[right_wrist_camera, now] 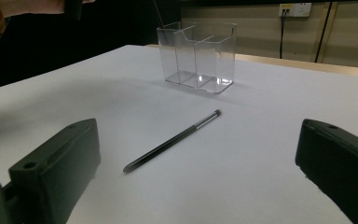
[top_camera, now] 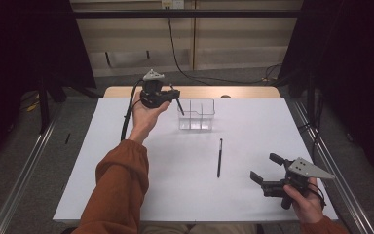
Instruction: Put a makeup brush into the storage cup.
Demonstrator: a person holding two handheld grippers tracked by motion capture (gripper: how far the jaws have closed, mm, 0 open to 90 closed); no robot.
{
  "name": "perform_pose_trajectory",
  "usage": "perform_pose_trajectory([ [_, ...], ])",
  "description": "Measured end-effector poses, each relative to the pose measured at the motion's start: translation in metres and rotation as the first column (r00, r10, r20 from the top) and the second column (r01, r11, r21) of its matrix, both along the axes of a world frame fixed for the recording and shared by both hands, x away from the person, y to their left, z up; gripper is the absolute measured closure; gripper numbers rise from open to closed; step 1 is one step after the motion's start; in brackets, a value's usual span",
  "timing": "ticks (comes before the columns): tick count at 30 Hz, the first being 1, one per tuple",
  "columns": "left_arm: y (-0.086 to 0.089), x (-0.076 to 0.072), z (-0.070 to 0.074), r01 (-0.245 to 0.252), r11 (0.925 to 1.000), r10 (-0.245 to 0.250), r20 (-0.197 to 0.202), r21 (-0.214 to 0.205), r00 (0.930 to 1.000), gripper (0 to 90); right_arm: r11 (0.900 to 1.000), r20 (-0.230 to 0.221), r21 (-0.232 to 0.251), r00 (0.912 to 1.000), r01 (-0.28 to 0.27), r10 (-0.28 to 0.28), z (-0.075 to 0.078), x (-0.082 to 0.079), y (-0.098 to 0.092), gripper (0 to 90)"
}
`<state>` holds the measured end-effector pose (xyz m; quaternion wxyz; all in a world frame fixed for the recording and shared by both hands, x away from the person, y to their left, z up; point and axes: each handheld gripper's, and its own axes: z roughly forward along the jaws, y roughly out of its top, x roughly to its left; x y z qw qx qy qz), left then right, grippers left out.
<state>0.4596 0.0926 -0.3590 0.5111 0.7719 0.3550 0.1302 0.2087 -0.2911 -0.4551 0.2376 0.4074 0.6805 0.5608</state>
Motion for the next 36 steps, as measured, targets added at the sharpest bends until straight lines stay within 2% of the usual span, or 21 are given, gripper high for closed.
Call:
perform_pose_trajectory([
  [6,0.002,0.001,-0.006,-0.009,0.9998,0.009,-0.008,0.018,0.9999,83.9,1.0000,-0.003,0.001,1.0000,0.001,-0.001,0.000,0.000,0.000,0.0],
  [12,0.000,0.002,-0.011,-0.008,0.9998,0.009,-0.020,0.018,0.9998,83.8,1.0000,-0.004,0.001,1.0000,0.001,-0.001,0.000,0.000,0.000,0.0],
  [15,-0.006,-0.001,-0.012,0.003,0.9993,-0.003,-0.001,0.038,1.0000,83.8,1.0000,-0.001,0.000,1.0000,0.001,-0.001,0.000,0.000,0.000,0.0],
  [20,-0.006,0.000,-0.013,0.002,0.9992,-0.002,-0.009,0.040,1.0000,83.7,1.0000,-0.003,0.000,1.0000,0.000,0.000,0.000,0.000,0.000,0.0],
  [25,-0.007,-0.002,-0.013,0.009,0.9997,-0.008,-0.020,0.023,0.9998,82.5,1.0000,-0.003,0.001,1.0000,0.000,0.000,0.000,0.000,0.000,0.0],
  [28,-0.007,0.000,-0.015,0.006,0.9997,-0.005,-0.022,0.022,0.9997,74.1,1.0000,-0.004,-0.001,1.0000,-0.001,0.001,-0.001,0.001,0.001,0.0],
  [30,-0.006,0.001,-0.017,0.008,0.9999,-0.007,-0.021,0.012,0.9997,72.9,1.0000,-0.003,0.001,1.0000,-0.002,0.002,0.000,0.000,0.001,0.0],
  [35,-0.005,0.001,-0.020,-0.021,0.9995,0.021,-0.013,0.022,0.9997,55.2,1.0000,-0.005,0.001,1.0000,-0.002,0.002,0.000,0.000,0.000,0.0],
  [36,-0.005,0.002,-0.020,-0.026,0.9996,0.026,-0.017,0.007,0.9995,50.2,1.0000,-0.004,0.002,1.0000,-0.002,0.002,0.000,0.000,0.000,0.0],
])
